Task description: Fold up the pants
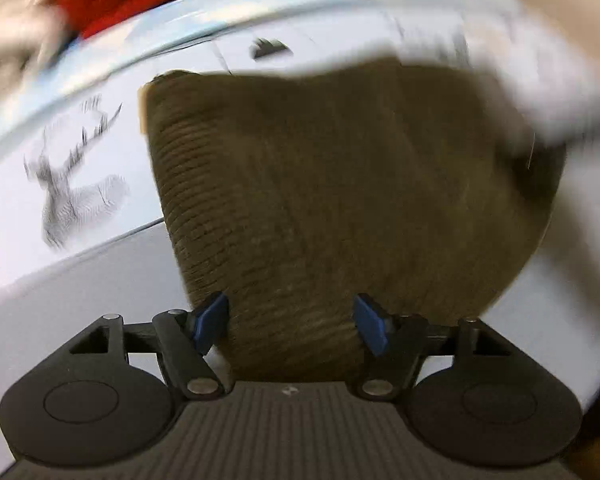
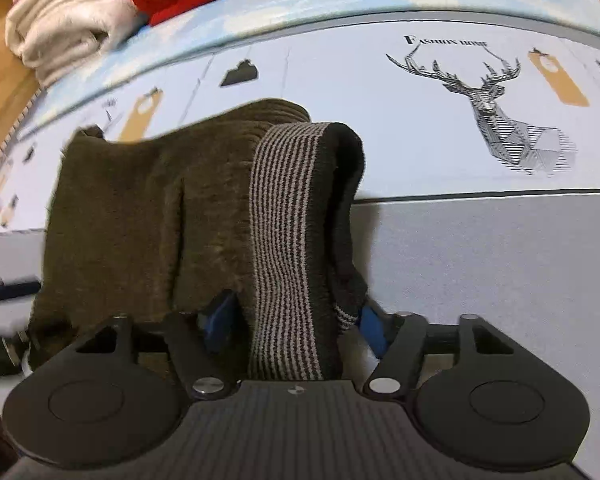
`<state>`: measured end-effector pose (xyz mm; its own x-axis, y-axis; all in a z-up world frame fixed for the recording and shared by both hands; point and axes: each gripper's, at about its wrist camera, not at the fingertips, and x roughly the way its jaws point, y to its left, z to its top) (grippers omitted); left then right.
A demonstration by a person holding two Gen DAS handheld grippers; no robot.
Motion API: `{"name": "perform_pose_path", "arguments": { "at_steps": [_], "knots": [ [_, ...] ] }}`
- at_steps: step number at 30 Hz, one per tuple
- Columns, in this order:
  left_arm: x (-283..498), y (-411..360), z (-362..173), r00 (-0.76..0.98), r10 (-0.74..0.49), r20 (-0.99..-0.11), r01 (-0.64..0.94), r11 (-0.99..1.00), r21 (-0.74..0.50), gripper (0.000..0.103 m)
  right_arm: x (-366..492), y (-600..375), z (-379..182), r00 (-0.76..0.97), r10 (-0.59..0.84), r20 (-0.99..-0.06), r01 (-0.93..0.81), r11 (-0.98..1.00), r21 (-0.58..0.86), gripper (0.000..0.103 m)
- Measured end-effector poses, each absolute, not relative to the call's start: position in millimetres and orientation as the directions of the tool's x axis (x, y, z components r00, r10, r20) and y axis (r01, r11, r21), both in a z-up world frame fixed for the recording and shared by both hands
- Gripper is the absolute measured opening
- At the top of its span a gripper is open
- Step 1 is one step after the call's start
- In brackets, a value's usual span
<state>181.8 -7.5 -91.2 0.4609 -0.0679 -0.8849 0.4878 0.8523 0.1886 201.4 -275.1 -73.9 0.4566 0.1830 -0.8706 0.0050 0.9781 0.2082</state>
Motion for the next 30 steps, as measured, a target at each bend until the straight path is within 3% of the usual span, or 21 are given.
{"name": "perform_pose_path", "arguments": {
  "at_steps": [1, 5, 9, 14, 18, 24, 27, 30],
  "knots": [
    [175.0, -14.0, -92.6, 0.494, -0.045, -0.868, 0.511, 0.823, 0.247, 0.081, 200.4, -277.4, -74.7, 0.447, 0.186, -0.875, 0.005, 0.978, 0.211, 0.076],
    [159.6, -18.7, -74.6, 0.558, -0.035, -0.829, 0.475, 0.833, 0.284, 0.081, 190.0, -277.5, -66.6, 0.456, 0.168, -0.874, -0.017, 0.984, 0.180, 0.078],
    [124.2, -26.0, -44.7, 0.682, -0.062, -0.728, 0.450, 0.821, 0.352, 0.086, 167.6, -274.6, -47.6, 0.525, 0.110, -0.844, -0.083, 0.994, 0.078, 0.078],
    [81.2, -28.7, 2.1, 0.768, -0.125, -0.628, 0.344, 0.907, 0.241, 0.088, 123.0, -276.6, -2.3, 0.708, 0.098, -0.700, -0.149, 0.989, -0.013, 0.078],
    [45.5, -42.8, 21.4, 0.816, -0.117, -0.566, 0.293, 0.928, 0.231, 0.088, 78.6, -278.9, 29.5, 0.801, 0.154, -0.578, -0.196, 0.981, -0.010, 0.077],
    [14.4, -43.9, 14.1, 0.768, -0.105, -0.632, 0.163, 0.986, 0.034, 0.089, 14.5, -273.7, 53.8, 0.876, 0.174, -0.451, -0.172, 0.984, 0.044, 0.077],
    [0.1, -33.1, -7.3, 0.728, -0.050, -0.684, 0.083, 0.996, 0.016, 0.101, -11.0, -276.3, 48.5, 0.877, 0.186, -0.442, -0.131, 0.980, 0.152, 0.078],
    [4.6, -25.1, -5.7, 0.705, -0.054, -0.708, 0.048, 0.998, -0.029, 0.102, -20.1, -270.2, 42.7, 0.858, 0.211, -0.468, -0.117, 0.968, 0.222, 0.078]
  ]
}}
